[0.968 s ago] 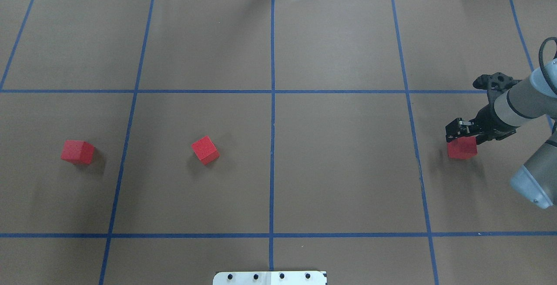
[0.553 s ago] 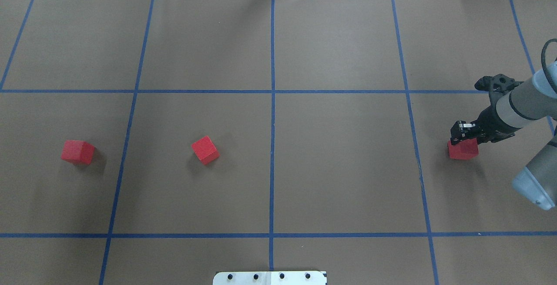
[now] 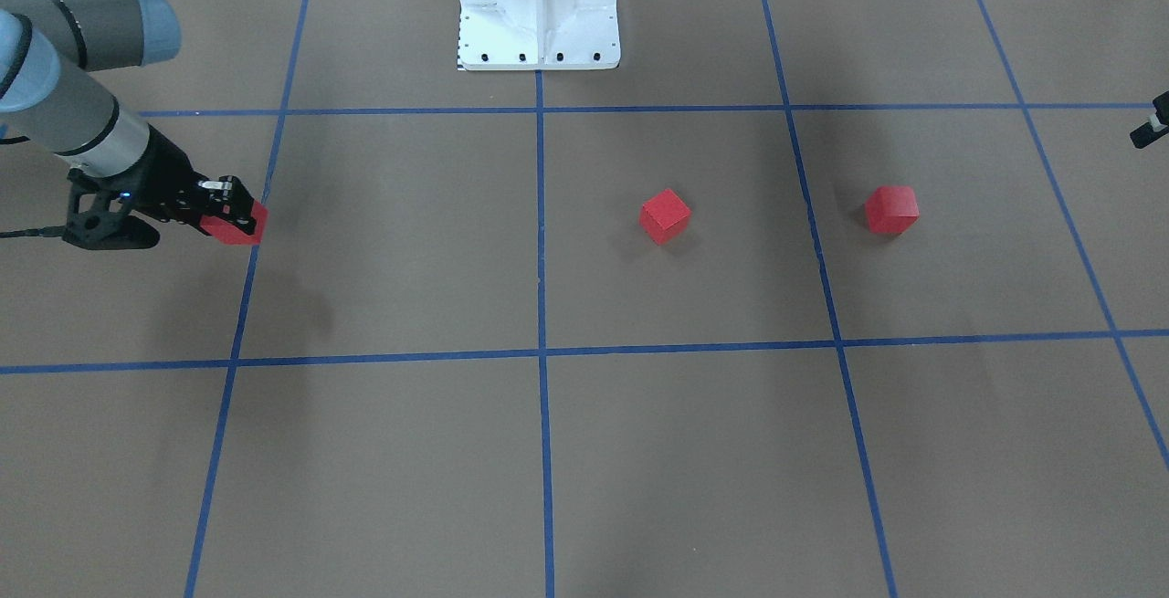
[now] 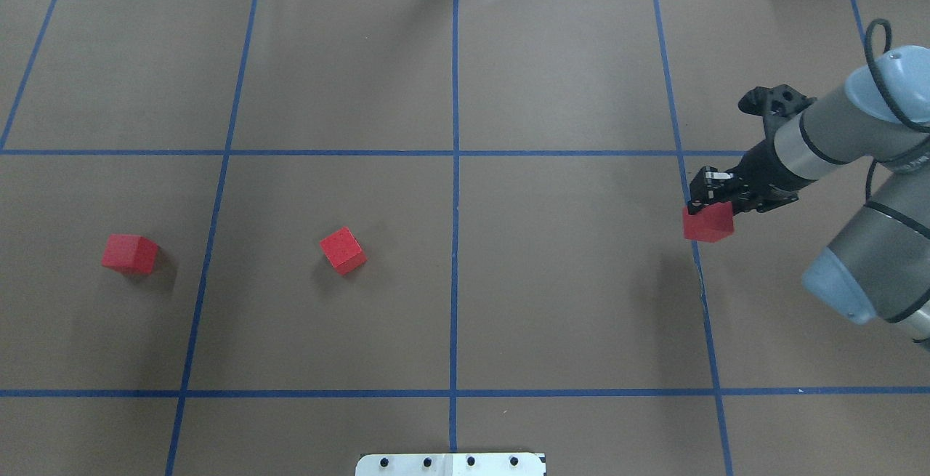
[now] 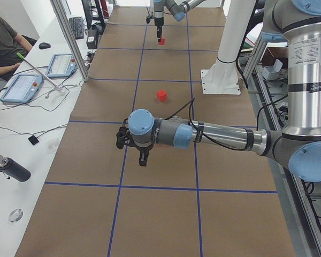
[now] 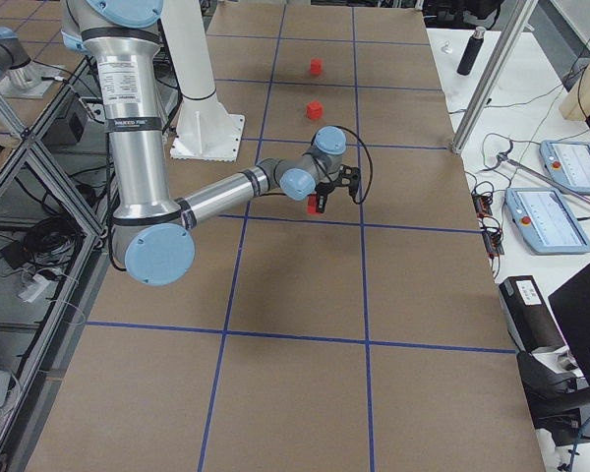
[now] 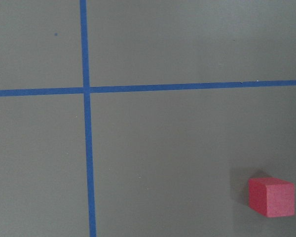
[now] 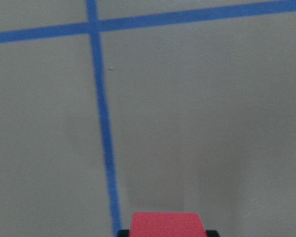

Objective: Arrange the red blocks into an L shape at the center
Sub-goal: 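Carry the red cube with the right gripper toward the table center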

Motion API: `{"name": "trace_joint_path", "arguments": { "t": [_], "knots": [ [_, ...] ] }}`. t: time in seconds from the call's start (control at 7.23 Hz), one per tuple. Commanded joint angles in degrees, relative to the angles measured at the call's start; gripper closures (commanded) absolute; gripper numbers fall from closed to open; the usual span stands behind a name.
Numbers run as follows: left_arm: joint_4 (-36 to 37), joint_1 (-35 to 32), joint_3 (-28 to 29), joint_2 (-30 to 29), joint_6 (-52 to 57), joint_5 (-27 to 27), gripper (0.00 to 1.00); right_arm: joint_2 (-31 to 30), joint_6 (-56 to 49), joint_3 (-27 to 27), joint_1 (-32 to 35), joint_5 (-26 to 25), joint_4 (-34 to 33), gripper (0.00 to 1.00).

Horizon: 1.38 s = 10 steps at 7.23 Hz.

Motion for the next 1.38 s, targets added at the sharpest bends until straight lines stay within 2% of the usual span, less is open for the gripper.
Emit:
{"name": "trace_joint_path", "arguments": {
  "t": [0.0,0.14,0.41,1.24],
  "knots": [
    [0.12,0.12,0.16,0.17,-0.07,-1.01,0.00,13.66,12.13,-0.47,-9.28,-6.01,-5.29,1.00],
    [0.21,0.12,0.59,0.25,-0.07,-1.01,0.00,20.68,14.80,-1.78,-12.55,-8.84,-10.46,1.00],
    [0.12,0.21,0.69,1.48,-0.07,-1.01,0.00,30.73,20.08,-9.66,-16.52,-11.67,-11.65,1.00],
    [0.03,0.21,0.77,0.87,0.10,-0.75,0.00,32.00,20.01,-11.81,-18.72,-13.16,-12.01,1.00]
  ]
}}
